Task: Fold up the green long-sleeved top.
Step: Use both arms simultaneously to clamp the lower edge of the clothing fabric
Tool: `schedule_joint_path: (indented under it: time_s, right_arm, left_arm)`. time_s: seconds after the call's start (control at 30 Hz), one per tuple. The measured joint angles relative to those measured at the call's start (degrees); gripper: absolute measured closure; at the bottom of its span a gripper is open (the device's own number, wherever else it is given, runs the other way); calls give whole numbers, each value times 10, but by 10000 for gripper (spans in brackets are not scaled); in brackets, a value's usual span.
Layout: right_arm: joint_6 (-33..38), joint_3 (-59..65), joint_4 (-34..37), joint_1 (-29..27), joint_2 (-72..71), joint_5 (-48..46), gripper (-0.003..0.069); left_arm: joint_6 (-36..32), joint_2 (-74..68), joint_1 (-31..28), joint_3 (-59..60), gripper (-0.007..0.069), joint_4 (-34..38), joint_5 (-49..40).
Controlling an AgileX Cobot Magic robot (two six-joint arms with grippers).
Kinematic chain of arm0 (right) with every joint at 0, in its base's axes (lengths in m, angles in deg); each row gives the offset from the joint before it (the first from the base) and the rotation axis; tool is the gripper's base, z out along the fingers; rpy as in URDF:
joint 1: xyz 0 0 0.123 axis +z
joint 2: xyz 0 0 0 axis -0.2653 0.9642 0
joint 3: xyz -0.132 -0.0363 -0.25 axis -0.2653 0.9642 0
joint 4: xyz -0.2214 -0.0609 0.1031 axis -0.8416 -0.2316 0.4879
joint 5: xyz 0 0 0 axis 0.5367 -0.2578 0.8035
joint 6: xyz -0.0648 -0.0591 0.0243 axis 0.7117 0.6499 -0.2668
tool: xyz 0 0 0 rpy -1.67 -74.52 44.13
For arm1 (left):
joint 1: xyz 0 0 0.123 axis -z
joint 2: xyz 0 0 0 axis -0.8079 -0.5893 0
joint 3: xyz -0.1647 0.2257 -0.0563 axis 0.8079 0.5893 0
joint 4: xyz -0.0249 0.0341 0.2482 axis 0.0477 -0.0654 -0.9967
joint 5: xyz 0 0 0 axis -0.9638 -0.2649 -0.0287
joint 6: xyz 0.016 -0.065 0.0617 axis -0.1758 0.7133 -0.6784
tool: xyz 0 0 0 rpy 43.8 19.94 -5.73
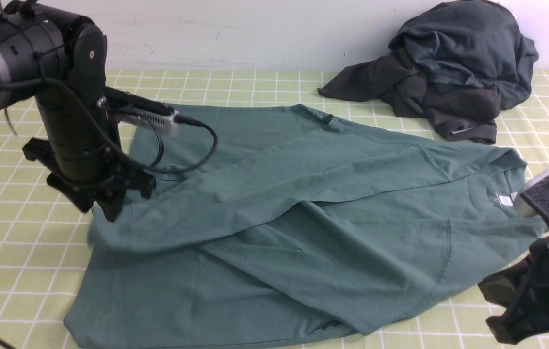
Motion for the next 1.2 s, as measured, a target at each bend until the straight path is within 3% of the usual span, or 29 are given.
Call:
schedule_joint_path:
  time_s: [0.1, 0.23, 0.27, 0.4, 0.6, 0.67, 0.73, 0.77, 0.8, 1.0, 1.03, 1.2]
  right_arm:
    - [28, 0, 16, 0, 0, -9, 673]
    - [71, 0, 50, 0, 0, -13, 673]
    - [89, 0, 66, 0, 0, -15, 673]
    - [136, 0, 100, 0, 0, -19, 673]
    - [216, 0, 163, 0, -1, -22, 673]
    - [273, 0, 197, 0, -7, -21, 673]
    - [295, 0, 210, 0, -10, -18, 673]
    - [336, 0, 231, 0, -16, -8, 673]
    - [360, 0, 244, 0, -17, -1, 673]
    - [451, 0, 262, 0, -17, 53, 662]
    - [471, 0, 235, 0, -11, 65, 632]
    - [473, 0, 88, 0, 51, 70, 506]
  left_arm:
    - [-29, 51, 53, 125, 195, -18, 5]
    - [-111, 78, 104, 239, 173, -69, 67]
    - [-153, 80, 115, 273, 173, -83, 92]
    - [-216, 81, 122, 329, 175, -100, 157]
    - [-228, 82, 122, 364, 281, -121, 238]
    - [-215, 88, 122, 366, 414, -137, 248]
    - [-200, 91, 122, 367, 466, -147, 250]
    - [-163, 101, 122, 367, 561, -170, 252]
    - [-144, 106, 122, 367, 585, -181, 253]
    - [-27, 151, 122, 367, 625, -199, 250]
    - [11, 169, 122, 367, 625, -195, 243]
    - [59, 186, 122, 367, 625, -158, 224]
